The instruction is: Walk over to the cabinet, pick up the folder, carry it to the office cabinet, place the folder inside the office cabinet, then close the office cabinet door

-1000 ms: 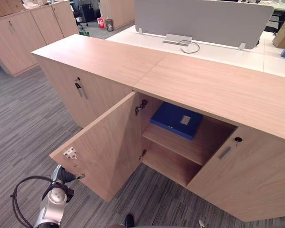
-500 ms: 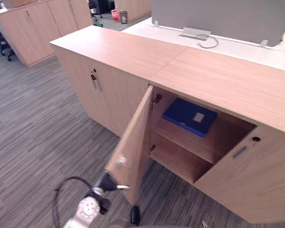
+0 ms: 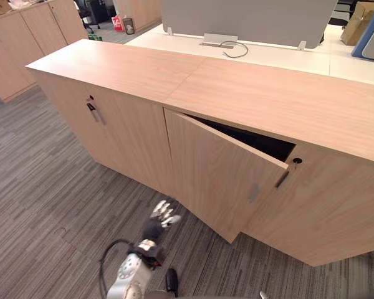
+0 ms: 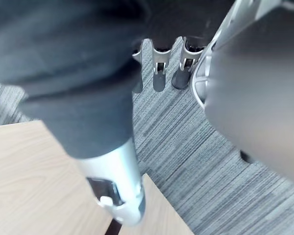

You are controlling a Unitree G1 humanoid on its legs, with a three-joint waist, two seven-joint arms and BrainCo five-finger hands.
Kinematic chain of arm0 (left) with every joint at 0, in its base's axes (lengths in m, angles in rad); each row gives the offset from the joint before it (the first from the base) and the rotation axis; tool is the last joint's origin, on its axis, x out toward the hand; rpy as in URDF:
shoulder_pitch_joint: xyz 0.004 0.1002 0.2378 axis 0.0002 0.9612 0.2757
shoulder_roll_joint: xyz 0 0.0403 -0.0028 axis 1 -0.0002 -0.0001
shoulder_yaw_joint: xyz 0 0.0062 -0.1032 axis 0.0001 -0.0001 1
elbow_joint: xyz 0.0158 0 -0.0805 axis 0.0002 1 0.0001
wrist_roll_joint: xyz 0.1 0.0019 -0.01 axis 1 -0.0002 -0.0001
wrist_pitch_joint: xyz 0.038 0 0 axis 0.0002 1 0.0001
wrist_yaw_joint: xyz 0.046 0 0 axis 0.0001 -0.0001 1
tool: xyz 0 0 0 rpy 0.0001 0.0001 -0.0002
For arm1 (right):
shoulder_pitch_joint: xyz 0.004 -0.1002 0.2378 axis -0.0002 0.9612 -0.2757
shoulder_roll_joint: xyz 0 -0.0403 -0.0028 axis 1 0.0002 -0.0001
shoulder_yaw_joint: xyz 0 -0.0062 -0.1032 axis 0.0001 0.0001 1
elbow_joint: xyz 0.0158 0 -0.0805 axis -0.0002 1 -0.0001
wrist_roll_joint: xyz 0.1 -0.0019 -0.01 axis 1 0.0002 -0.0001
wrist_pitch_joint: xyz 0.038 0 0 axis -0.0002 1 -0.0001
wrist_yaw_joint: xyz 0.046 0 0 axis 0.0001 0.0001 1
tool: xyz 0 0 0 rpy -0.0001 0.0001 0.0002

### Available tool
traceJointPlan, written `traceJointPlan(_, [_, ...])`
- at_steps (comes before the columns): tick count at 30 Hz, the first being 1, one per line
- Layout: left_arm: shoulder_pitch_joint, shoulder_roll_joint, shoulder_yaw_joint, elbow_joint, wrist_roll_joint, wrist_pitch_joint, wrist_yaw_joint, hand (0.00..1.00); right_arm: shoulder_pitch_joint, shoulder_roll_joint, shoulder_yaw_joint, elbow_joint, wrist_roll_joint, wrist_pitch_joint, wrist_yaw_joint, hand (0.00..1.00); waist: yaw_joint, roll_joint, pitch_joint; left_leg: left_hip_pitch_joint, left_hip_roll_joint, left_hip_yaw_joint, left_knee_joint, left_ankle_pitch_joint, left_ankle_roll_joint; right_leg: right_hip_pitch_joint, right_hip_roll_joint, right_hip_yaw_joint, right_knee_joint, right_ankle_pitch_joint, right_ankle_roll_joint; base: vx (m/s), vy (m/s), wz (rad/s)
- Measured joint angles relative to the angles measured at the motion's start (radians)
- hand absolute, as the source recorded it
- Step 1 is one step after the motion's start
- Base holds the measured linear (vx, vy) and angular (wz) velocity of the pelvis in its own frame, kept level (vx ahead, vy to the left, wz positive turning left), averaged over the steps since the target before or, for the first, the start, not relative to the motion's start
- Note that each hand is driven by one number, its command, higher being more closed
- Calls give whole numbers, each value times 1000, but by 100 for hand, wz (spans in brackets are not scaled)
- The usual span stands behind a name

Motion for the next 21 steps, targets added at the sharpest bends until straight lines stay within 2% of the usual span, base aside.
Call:
traceJointPlan(2, [-5, 0, 151, 162, -2, 1, 15, 0, -9, 6, 11, -13, 29, 0, 12, 0, -1, -15, 3, 21, 6, 40, 0, -15, -3, 1, -1, 40, -1, 1, 0, 96, -41, -48])
traceJointPlan(3, [-8, -1, 192, 205, -3, 0, 19, 0, -9, 8, 7, -13, 29, 1, 14, 0, -1, -22, 2, 29, 8, 49, 1, -18, -5, 4, -2, 48, -1, 1, 0, 82, -26, -47])
traceJointPlan(5, [-30, -8, 382, 396, -6, 1, 47, 0, -8, 17, -47, -14, 28, 7, 25, 0, -2, -39, -7, 49, 21, 91, 13, -48, -13, 4, 0, 83, -3, 2, -2, 52, -11, -52])
traceJointPlan(6, [-36, -12, 428, 431, -7, 1, 56, 0, -8, 19, -72, -15, 28, 9, 29, 0, -3, -42, -5, 44, 25, 98, 34, -64, -15, 3, -1, 91, -2, 3, -4, 22, -3, -49])
traceJointPlan(8, [-42, -39, 573, 512, -3, -2, 91, 0, -6, 20, -194, -16, 20, 12, 35, 0, -10, -41, 6, -22, 56, 124, 220, -172, -18, -2, -4, 120, 5, 7, -10, -2, 4, -44])
traceJointPlan(11, [-31, -59, 654, 561, 6, -4, 116, 0, 5, 20, -306, -29, -4, 13, 34, 0, -10, -26, 7, -76, 89, 131, 372, -259, -21, -5, 0, 153, 10, 6, -11, 12, 58, -33])
traceJointPlan(13, [-32, -87, 685, 580, 66, -15, 132, 0, 16, 21, -306, -43, -13, 8, 33, 0, -10, -17, 15, -99, 90, 104, 430, -290, -24, -11, -2, 162, 17, 5, -12, 5, 106, -18])
traceJointPlan(15, [-32, -117, 708, 616, 190, -22, 132, 0, 15, 40, -306, -68, -17, 0, 33, 0, -10, -17, 16, -108, 78, 85, 425, -298, -26, -41, -12, 180, 43, 5, -13, -28, 107, -17])
traceJointPlan(19, [13, -183, 728, 651, 330, -21, 131, 0, 15, 97, -261, -112, -29, -3, 34, 0, -5, -17, 5, -55, 69, 145, 363, -304, -19, -56, -40, 195, 59, 11, -21, -32, 78, -40])
traceJointPlan(21, [23, -194, 756, 660, 367, -24, 137, 0, 32, 104, -223, -138, -26, -11, 36, 0, -3, -20, -18, -29, 53, 153, 294, -280, -15, -70, -45, 201, 56, 19, -34, -4, 26, -32])
